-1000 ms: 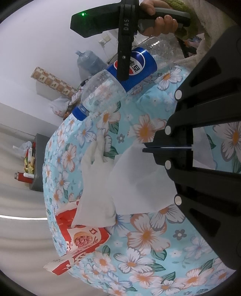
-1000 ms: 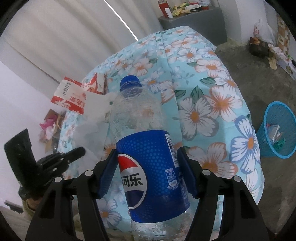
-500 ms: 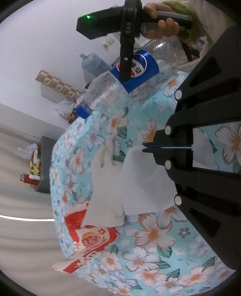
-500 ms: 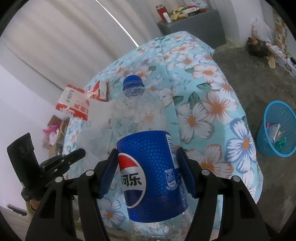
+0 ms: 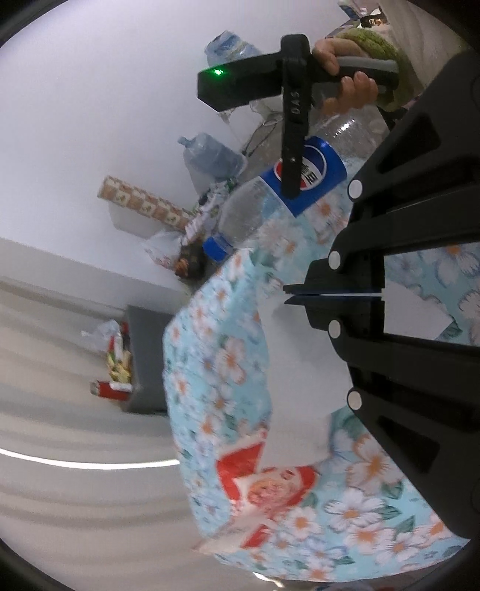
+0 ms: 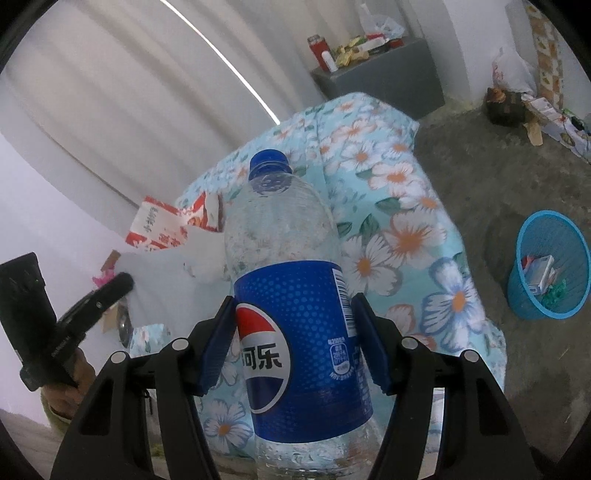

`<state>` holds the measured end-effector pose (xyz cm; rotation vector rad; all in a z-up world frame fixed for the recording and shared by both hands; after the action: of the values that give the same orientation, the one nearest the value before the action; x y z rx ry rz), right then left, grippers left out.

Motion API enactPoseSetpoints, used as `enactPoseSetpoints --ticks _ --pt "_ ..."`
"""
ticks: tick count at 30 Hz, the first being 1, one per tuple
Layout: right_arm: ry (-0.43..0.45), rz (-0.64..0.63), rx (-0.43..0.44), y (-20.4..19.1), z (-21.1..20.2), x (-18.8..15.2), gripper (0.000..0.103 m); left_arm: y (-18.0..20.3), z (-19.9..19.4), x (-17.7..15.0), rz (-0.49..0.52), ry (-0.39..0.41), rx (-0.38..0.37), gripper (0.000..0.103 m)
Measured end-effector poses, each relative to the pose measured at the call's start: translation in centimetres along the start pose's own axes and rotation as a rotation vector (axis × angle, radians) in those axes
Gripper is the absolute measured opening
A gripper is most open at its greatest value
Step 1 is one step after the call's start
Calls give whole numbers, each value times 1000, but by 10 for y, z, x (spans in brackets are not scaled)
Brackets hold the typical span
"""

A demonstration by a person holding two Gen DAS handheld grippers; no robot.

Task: Collect trash
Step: 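Lift the Pepsi bottle with the right tool while the left tool holds the tissue, then carry bottle and tissue to the wastebasket and open both tools to drop them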

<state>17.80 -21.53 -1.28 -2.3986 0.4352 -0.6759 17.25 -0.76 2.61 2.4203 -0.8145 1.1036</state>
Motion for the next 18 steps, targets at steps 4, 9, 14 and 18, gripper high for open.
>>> enactPoseSetpoints --ticks 4,9,14,18 --pt "48 22 2 11 -19 8 61 20 5 27 45 39 -42 0" --pt "115 63 -3 34 -48 18 61 52 19 60 112 81 -96 0" --pt "193 116 -26 67 -84 28 61 99 42 95 190 106 -188 0" --pt "279 185 -71 109 -122 36 61 142 69 124 249 110 -278 0"
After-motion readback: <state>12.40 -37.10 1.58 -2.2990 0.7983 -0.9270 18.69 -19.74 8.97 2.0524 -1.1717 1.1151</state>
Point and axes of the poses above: each gripper's, at about its wrist camera, not at the fingertips, and z roughly the way its jaws point, y to its right, x to its top, the point moved 7 cm from there along z, roughly the way its jaws point, and after that the axes turned 11 degrees about z, right-handed, at the moved point
